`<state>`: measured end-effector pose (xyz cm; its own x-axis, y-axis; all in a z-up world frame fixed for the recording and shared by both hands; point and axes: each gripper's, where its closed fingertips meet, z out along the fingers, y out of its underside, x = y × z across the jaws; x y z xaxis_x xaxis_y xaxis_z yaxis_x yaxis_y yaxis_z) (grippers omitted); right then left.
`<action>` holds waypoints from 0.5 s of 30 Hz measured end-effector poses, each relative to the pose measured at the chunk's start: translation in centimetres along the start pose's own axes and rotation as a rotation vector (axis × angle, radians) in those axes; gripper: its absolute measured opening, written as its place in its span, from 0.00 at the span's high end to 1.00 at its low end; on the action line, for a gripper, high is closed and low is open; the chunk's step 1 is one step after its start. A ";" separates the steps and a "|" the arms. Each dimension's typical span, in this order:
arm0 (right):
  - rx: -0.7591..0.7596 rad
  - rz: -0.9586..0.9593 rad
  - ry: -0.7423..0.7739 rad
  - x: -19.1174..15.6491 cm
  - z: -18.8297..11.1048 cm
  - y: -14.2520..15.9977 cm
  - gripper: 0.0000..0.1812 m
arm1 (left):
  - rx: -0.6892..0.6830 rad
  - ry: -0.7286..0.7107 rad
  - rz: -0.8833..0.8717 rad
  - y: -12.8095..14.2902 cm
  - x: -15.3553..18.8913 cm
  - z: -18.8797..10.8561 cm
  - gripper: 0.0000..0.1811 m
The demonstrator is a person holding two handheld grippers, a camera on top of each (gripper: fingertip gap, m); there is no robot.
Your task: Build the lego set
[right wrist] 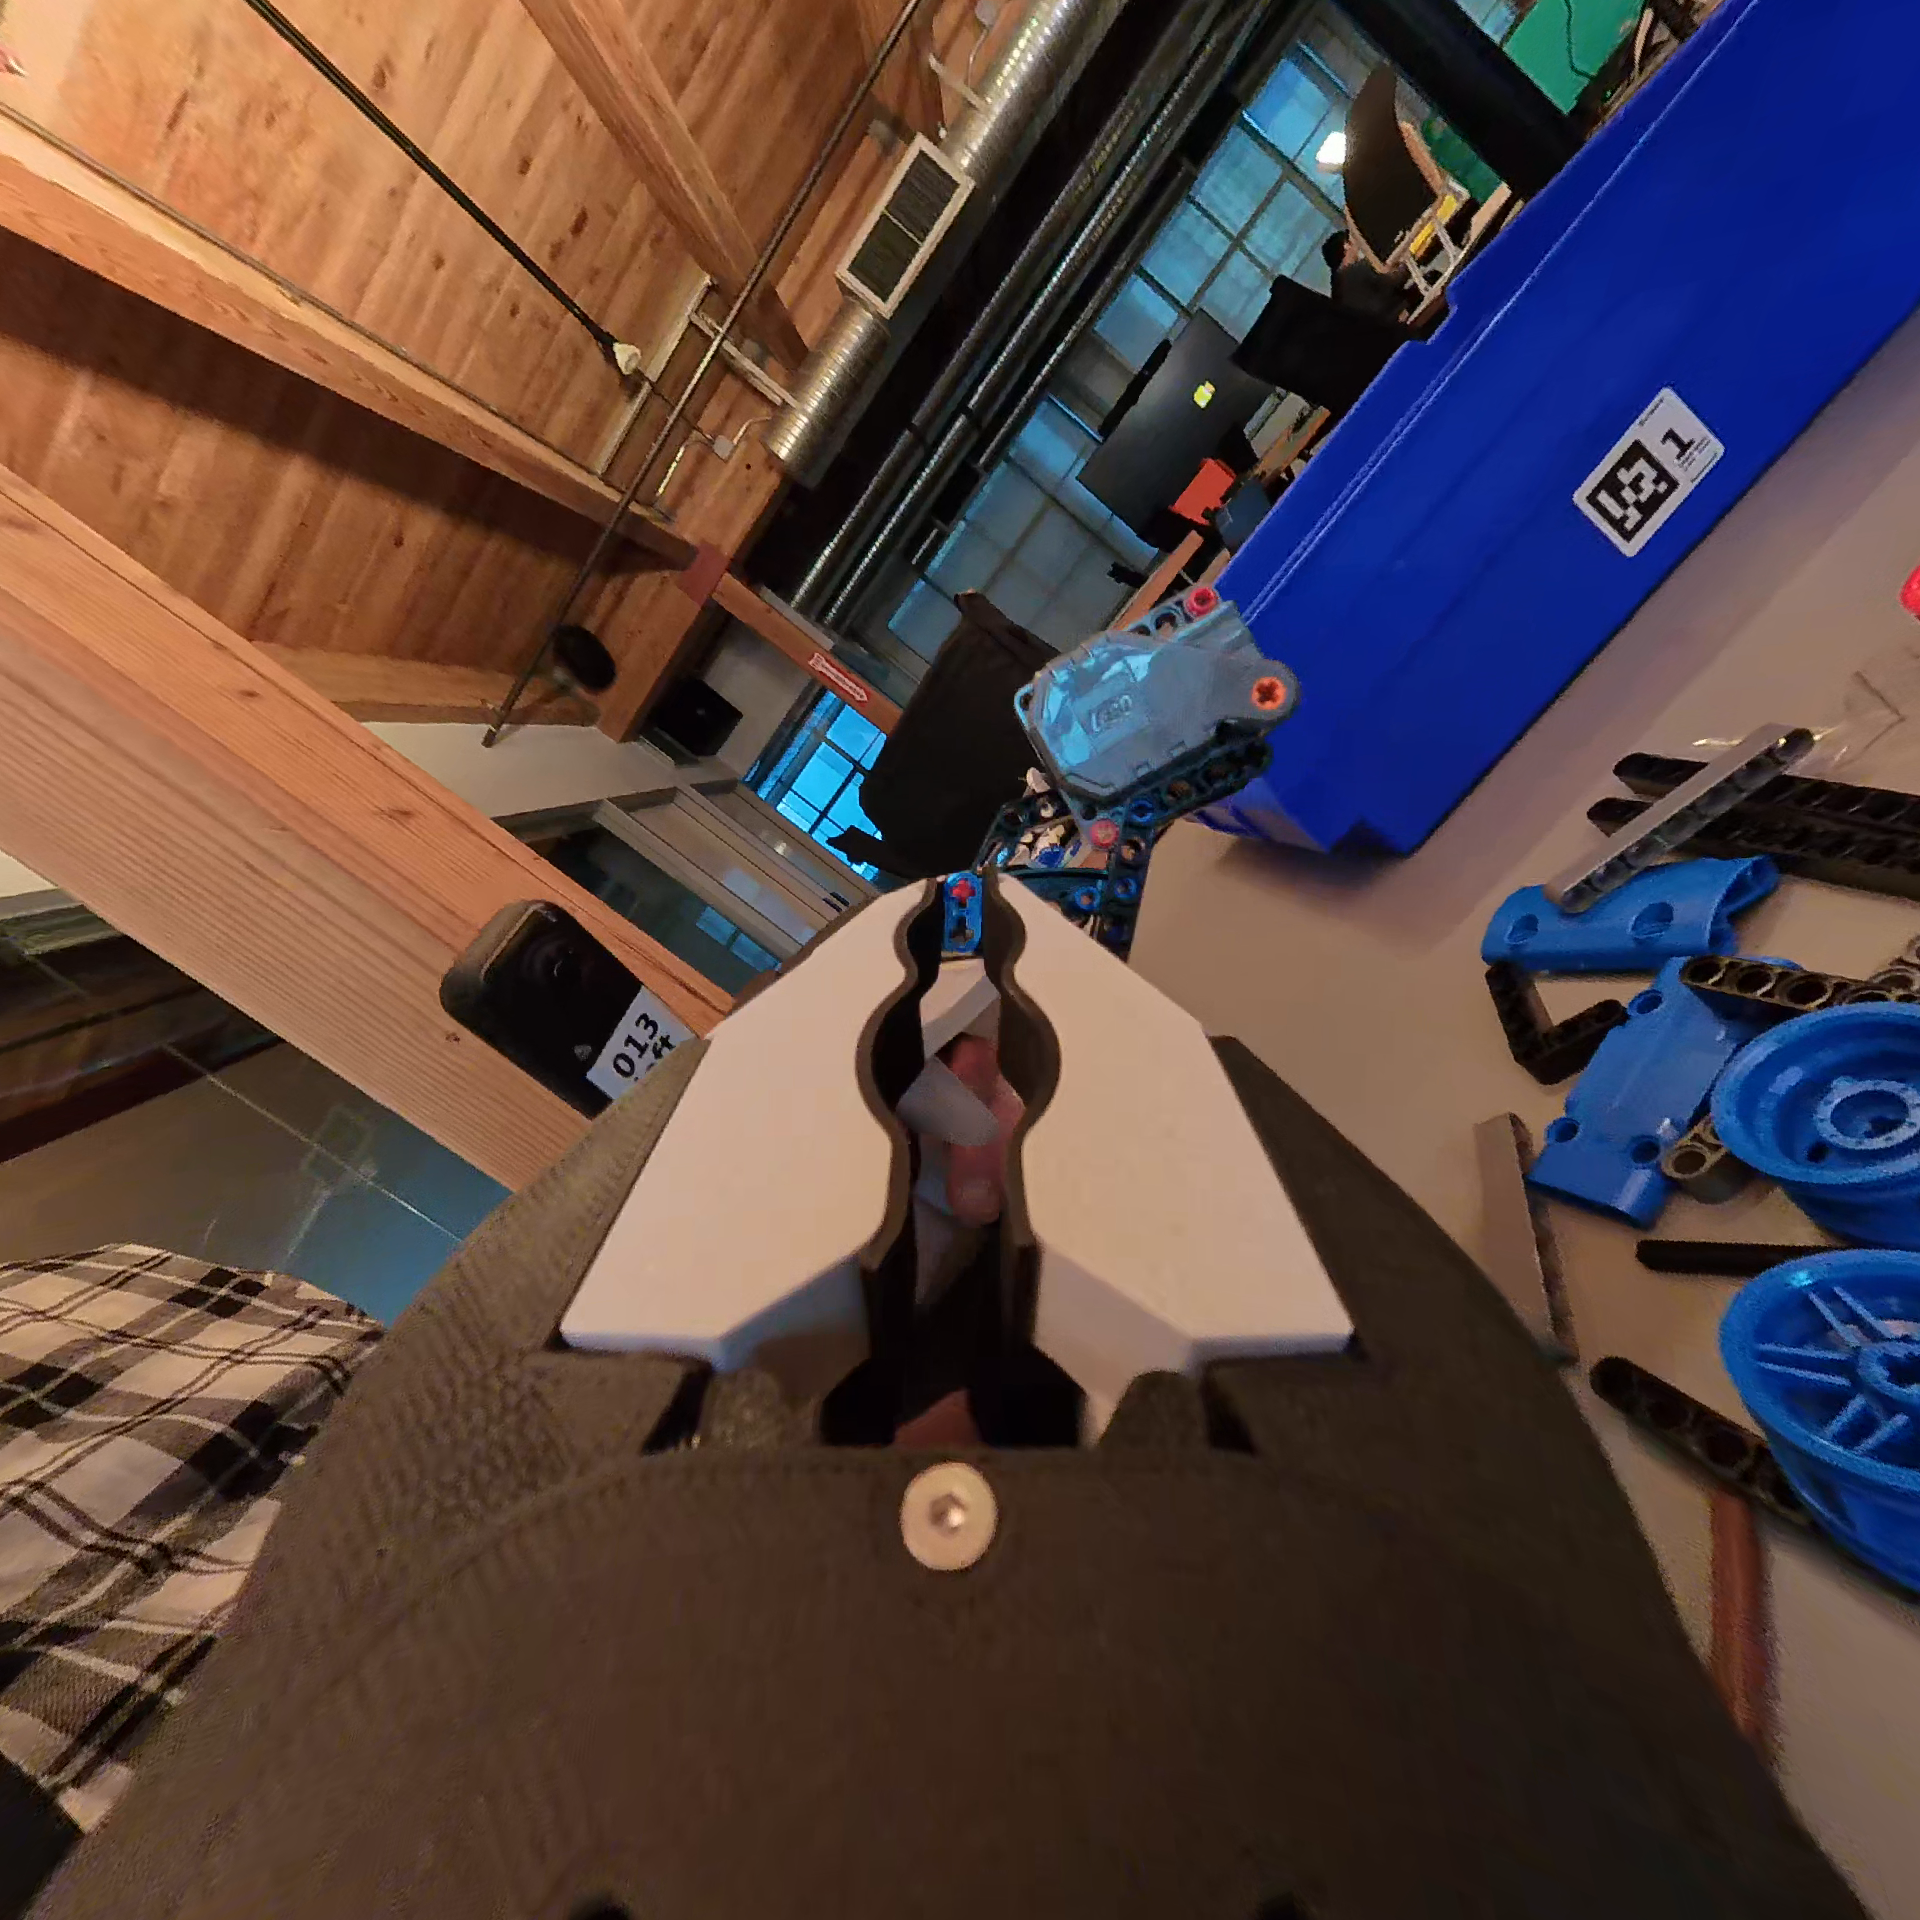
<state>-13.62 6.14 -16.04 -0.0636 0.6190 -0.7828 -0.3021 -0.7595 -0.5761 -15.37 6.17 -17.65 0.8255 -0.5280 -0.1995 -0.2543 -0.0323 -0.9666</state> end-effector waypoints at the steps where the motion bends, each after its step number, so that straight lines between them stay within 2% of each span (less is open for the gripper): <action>1: -0.003 -0.005 -0.001 0.0 0.0 0.1 0.97 | 0.007 0.003 -0.001 -0.2 0.1 0.0 0.87; 6: 0.005 -0.021 -0.014 -0.4 0.0 -0.1 0.97 | 0.024 0.009 -0.015 -0.6 0.4 0.0 0.87; 15: -0.006 -0.166 0.001 -1.3 0.0 -0.2 0.97 | 0.067 0.044 -0.046 -1.3 0.9 -0.2 0.87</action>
<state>-13.49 5.46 -14.93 -0.0124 0.7362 -0.6766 -0.3025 -0.6477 -0.6993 -14.40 5.57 -16.51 0.8125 -0.5637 -0.1487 -0.1811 -0.0016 -0.9835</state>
